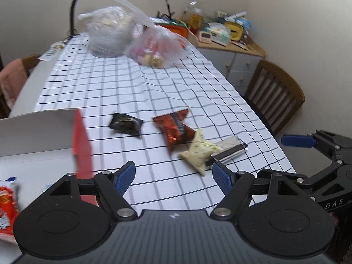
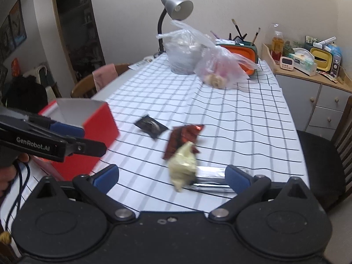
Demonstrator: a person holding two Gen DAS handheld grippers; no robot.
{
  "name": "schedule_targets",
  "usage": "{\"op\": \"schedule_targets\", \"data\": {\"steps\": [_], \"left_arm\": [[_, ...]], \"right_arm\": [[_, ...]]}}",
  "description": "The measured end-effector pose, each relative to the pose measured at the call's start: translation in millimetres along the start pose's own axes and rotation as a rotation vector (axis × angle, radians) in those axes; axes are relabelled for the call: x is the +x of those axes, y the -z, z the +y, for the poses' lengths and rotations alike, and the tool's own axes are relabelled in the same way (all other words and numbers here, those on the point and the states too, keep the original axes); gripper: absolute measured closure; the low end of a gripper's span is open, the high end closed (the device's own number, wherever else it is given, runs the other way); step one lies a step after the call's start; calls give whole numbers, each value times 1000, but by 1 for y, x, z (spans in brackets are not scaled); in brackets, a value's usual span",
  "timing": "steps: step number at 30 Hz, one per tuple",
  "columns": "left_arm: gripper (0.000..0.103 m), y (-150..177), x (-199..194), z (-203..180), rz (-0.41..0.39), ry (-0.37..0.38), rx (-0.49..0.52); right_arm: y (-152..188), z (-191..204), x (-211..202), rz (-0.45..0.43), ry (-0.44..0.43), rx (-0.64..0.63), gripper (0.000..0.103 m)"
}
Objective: Organize snacks
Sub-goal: 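Move both open tools toward the silver bar and cream packet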
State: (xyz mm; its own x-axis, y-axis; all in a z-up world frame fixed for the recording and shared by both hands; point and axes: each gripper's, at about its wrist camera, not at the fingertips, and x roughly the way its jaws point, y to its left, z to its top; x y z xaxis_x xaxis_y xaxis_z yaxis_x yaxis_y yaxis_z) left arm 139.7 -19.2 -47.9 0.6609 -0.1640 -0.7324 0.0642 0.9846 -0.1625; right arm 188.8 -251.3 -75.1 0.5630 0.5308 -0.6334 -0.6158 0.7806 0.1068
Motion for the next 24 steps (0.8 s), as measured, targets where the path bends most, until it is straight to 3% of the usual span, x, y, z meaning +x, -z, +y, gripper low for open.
{"op": "schedule_targets", "data": {"steps": [6, 13, 24], "left_arm": [[26, -1, 43, -31, 73, 23, 91], [26, -9, 87, -48, 131, 31, 121], [26, -23, 143, -43, 234, 63, 127]], "right_arm": [[4, -39, 18, 54, -48, -94, 1], [4, -73, 56, 130, -117, -221, 1], [3, -86, 125, 237, -240, -477, 7]]}}
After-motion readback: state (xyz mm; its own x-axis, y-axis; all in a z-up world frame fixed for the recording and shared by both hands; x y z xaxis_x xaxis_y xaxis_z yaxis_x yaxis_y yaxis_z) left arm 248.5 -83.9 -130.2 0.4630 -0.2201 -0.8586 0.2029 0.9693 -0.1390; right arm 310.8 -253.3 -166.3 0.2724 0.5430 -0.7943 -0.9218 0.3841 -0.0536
